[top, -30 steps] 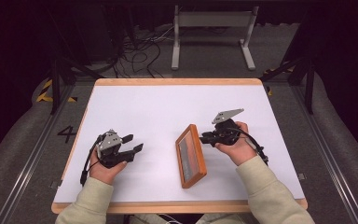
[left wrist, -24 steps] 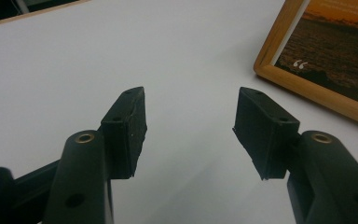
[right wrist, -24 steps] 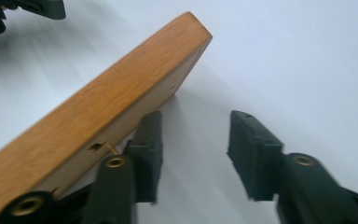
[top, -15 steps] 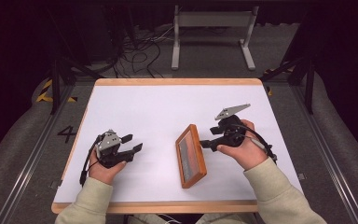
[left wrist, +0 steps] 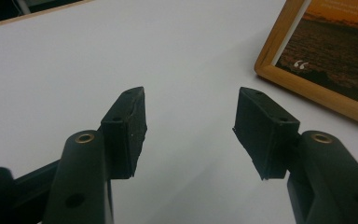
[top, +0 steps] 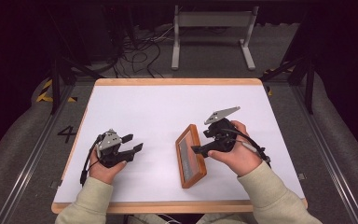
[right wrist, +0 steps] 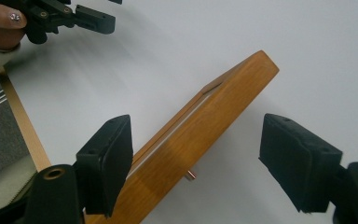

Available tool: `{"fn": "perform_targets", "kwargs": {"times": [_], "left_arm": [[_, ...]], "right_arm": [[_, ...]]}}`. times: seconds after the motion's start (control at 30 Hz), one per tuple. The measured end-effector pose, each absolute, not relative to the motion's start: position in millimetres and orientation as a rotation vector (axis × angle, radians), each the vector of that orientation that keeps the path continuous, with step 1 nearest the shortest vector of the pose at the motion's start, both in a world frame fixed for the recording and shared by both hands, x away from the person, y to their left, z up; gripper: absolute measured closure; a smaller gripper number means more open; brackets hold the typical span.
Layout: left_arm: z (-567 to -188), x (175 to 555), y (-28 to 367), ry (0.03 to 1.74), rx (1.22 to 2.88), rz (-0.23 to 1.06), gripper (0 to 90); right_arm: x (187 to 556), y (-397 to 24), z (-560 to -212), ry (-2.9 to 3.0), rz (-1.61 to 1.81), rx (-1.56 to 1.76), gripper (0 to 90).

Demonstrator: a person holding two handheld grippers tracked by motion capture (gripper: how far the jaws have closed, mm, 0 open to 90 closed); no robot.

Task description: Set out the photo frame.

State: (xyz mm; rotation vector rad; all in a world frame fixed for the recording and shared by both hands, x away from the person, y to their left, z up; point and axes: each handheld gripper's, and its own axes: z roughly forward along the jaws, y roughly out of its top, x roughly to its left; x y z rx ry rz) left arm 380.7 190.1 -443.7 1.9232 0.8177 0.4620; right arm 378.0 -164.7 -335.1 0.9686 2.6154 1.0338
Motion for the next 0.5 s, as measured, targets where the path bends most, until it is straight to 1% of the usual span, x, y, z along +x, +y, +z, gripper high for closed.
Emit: {"fn": "perform_targets", "kwargs": {"times": [0.1,0.3,0.4,0.5], "left_arm": [[-443.7,380.5,190.2,0.819,1.922,0.462,43.8],[-444.1,379.9,189.9,0.819,1.925,0.460,43.8],[-444.4,379.8,190.3,0.820,1.926,0.460,43.7],[-444.9,379.8,190.3,0.822,1.926,0.460,43.7]], "right_arm": [[381.1,-160.9,-339.6,2.628,1.016,0.990,26.3],[389.0,-154.4,-350.8,2.643,1.001,1.069,32.9],[392.1,-151.6,-355.7,2.667,0.980,1.113,34.2],[394.1,-147.3,-360.2,2.703,0.962,1.156,38.1]]}}
